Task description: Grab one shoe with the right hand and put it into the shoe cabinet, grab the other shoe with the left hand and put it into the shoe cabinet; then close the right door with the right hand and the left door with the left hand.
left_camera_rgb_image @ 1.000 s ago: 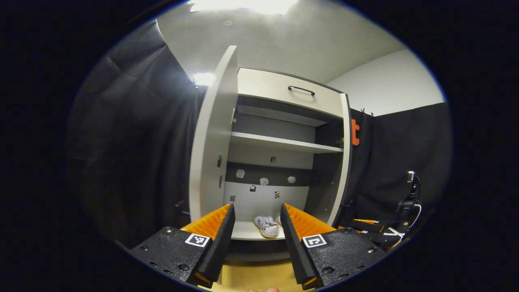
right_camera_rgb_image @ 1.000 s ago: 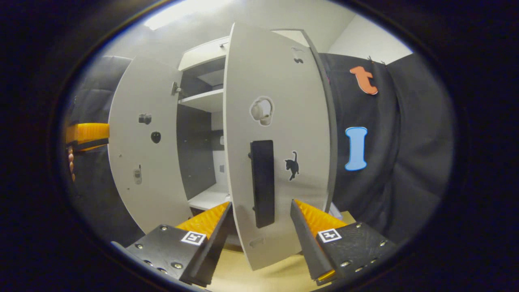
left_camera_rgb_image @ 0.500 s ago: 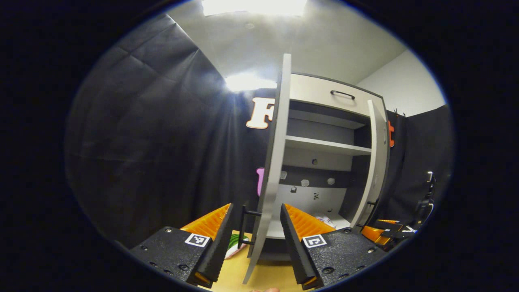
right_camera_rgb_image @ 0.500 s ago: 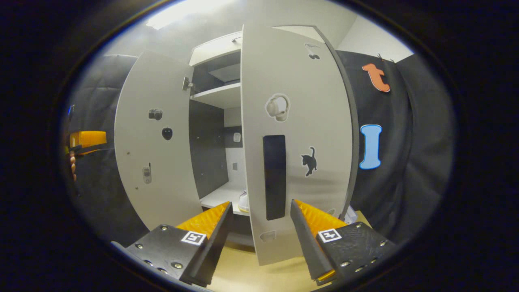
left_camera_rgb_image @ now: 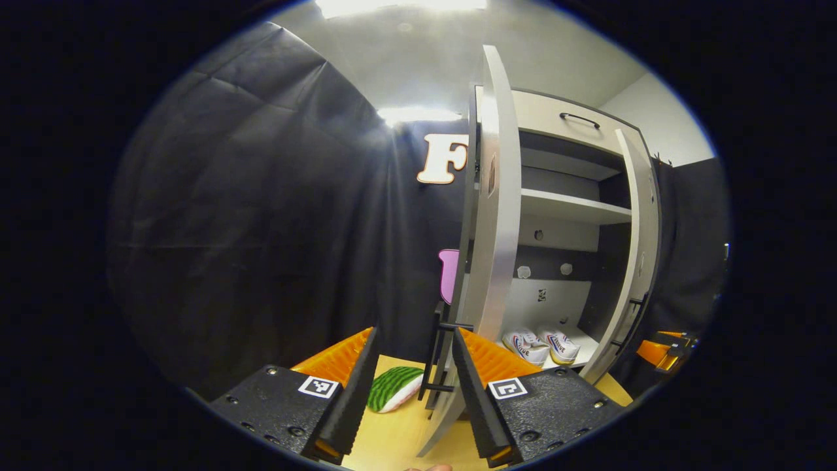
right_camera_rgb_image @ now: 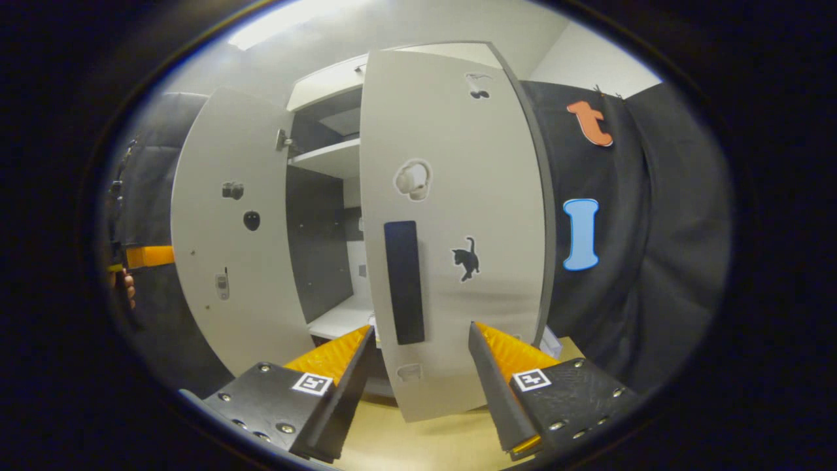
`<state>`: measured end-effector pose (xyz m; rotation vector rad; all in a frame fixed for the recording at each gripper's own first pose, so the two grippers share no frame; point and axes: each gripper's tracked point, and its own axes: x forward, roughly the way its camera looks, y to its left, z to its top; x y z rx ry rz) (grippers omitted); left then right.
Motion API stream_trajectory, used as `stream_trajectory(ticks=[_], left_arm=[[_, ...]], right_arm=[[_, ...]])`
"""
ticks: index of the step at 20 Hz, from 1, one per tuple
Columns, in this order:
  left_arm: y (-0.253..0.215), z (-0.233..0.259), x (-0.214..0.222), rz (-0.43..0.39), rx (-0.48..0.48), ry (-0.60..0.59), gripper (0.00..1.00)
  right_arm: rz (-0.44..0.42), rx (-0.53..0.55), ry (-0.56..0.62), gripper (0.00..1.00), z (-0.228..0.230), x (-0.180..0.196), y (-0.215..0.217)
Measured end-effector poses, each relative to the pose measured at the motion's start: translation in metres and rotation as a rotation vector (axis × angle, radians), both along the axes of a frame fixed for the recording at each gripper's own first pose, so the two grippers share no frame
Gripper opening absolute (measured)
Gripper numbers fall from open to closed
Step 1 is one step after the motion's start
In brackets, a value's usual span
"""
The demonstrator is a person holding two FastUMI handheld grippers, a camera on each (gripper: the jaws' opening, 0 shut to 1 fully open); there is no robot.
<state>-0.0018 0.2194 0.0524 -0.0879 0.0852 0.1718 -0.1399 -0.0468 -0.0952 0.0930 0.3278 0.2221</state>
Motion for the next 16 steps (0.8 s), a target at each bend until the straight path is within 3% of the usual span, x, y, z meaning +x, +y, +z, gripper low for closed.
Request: stream_trajectory(ticks=[8,16], left_arm=[[-0.009,0.002,0.002,-0.049,0.012,0.018,0.68],[-0.045,-0.001,0.011,-0.165,-0.02,0.015,0.67]], right_arm=[[-0.008,0.013,0.004,0.85,-0.007,0.009,0.005],[0.006,0.01,-0.011,0.85,-0.002,0.017,0.015]])
